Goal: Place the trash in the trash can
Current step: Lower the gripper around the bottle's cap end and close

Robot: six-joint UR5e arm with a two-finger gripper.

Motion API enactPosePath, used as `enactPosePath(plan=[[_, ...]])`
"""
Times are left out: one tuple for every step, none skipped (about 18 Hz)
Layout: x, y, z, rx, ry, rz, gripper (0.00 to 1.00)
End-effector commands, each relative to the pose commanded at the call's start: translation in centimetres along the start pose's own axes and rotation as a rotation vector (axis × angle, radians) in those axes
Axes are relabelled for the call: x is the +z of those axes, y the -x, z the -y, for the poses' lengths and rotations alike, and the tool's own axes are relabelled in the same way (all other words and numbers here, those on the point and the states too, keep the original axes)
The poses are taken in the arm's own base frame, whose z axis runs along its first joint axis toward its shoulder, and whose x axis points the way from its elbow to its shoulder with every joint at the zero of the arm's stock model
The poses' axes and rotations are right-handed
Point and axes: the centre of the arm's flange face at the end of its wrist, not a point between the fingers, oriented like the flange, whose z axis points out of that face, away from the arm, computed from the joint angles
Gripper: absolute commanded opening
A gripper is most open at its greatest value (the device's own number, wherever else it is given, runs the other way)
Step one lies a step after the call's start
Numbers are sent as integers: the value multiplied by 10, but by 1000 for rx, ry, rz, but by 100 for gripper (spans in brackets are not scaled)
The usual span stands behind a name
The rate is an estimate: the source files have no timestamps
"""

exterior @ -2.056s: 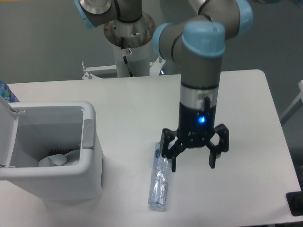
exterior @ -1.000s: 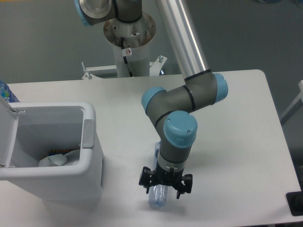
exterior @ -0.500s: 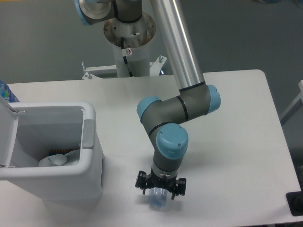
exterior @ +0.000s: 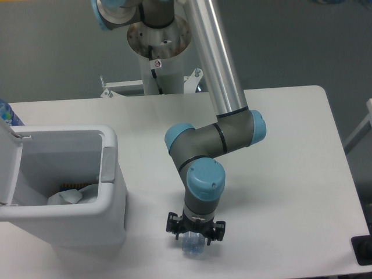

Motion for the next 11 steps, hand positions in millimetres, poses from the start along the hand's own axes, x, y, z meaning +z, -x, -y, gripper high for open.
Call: enactPosePath(plan=[[-1, -1, 1, 2, -1, 0, 55], [-1, -1, 1, 2, -1, 0, 55], [-1, -1, 1, 2, -1, 0, 54], [-2, 0, 0, 2, -3, 2, 54], [-4, 0, 1, 1, -5, 3, 54], [-5, 0, 1, 1, -7, 4, 54], [-8, 0, 2, 2, -10, 6, 54], [-9, 0, 2, 2, -13, 6, 54], [-11, -1, 2, 4, -15, 7, 54], [-15, 0, 4, 6, -20, 10, 54], [-19, 1, 5, 2, -26, 13, 54]])
